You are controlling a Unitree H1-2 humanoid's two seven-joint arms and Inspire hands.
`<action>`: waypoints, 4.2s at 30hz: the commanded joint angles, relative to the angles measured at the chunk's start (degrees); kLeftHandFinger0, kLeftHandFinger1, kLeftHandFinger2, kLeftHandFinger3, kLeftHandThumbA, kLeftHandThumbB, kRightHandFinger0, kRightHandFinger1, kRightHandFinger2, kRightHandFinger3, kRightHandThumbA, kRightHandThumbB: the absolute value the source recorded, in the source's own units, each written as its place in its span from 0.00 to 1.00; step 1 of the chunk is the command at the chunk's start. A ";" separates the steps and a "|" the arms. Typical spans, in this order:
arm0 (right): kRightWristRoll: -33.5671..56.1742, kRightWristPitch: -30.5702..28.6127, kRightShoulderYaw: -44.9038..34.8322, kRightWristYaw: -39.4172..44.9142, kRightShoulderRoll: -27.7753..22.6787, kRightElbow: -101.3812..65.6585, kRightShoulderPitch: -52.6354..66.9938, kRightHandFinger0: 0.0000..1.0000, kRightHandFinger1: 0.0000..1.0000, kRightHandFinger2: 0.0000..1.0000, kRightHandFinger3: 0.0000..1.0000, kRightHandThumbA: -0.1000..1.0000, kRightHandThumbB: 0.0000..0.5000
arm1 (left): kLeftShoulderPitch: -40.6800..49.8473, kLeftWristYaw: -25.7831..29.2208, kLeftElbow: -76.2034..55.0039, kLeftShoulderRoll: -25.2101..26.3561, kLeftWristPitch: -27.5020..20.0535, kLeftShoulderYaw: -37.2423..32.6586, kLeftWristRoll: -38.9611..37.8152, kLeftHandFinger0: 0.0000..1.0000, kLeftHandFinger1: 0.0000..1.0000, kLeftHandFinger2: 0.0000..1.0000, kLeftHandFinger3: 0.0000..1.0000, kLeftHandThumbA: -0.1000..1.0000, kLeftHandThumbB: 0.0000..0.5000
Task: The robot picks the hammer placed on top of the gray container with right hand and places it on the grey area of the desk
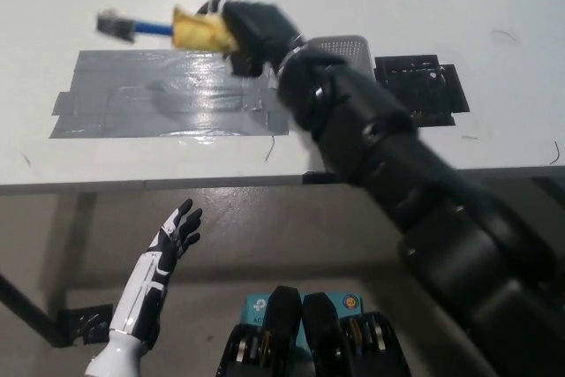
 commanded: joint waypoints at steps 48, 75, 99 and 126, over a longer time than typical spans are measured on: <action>11.07 5.36 -12.01 10.92 -0.73 -1.31 -6.91 1.00 1.00 1.00 1.00 0.98 1.00 | -4.44 -1.17 -1.81 0.50 0.60 -1.45 0.45 1.00 1.00 1.00 1.00 1.00 0.16; 29.11 14.97 -34.84 22.53 -34.09 -90.92 20.75 1.00 1.00 1.00 1.00 0.77 0.66 | -14.35 0.68 3.83 1.43 -0.69 2.96 -1.49 1.00 1.00 1.00 1.00 1.00 0.08; 30.61 1.18 -32.89 11.02 -14.15 -95.56 66.49 1.00 1.00 1.00 1.00 0.83 0.36 | -10.88 -0.87 2.11 2.31 0.12 3.68 -1.16 1.00 1.00 1.00 1.00 1.00 0.10; 29.54 -8.00 -26.34 13.18 -11.60 -82.71 78.23 1.00 1.00 1.00 1.00 0.96 0.36 | 1.17 0.43 1.53 0.45 -4.73 4.55 0.28 1.00 1.00 1.00 1.00 1.00 0.24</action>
